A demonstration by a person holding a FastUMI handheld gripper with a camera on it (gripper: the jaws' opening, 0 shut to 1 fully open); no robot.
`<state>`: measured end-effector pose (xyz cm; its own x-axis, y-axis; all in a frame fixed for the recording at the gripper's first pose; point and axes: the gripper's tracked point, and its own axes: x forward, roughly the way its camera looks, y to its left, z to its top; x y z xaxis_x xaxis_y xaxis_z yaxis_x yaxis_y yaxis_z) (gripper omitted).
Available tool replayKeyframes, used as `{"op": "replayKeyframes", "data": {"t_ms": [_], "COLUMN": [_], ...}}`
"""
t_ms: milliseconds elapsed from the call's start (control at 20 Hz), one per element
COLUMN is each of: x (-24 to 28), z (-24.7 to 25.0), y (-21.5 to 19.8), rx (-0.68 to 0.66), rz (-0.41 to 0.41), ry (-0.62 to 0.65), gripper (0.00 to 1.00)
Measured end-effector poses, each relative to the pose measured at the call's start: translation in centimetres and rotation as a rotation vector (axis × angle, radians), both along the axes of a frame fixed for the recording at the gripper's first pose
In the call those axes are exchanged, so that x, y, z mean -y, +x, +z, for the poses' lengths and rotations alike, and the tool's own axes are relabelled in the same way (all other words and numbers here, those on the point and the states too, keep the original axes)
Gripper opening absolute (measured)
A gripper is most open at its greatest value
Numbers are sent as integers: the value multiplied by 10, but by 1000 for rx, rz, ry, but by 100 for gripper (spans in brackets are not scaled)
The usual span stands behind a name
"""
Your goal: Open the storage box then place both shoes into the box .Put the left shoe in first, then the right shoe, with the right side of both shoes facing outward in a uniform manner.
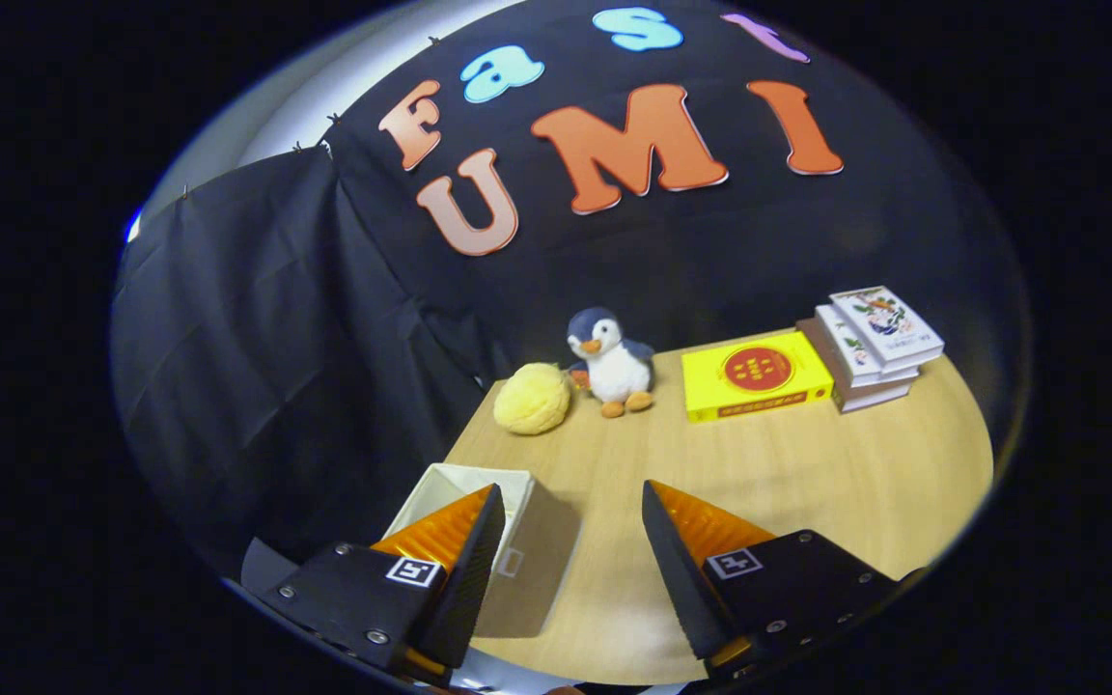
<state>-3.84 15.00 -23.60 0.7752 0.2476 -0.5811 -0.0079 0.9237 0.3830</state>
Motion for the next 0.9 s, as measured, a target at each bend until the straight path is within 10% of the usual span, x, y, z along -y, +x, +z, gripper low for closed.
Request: {"op": "replayKeyframes", "data": {"t_ms": [450,900], "x": [148,183], "z": [34,49], "y": [-3,-14], "rx": [209,350], "rz": [-185,-185], "ry": [-226,-352], "gripper": [96,97]}}
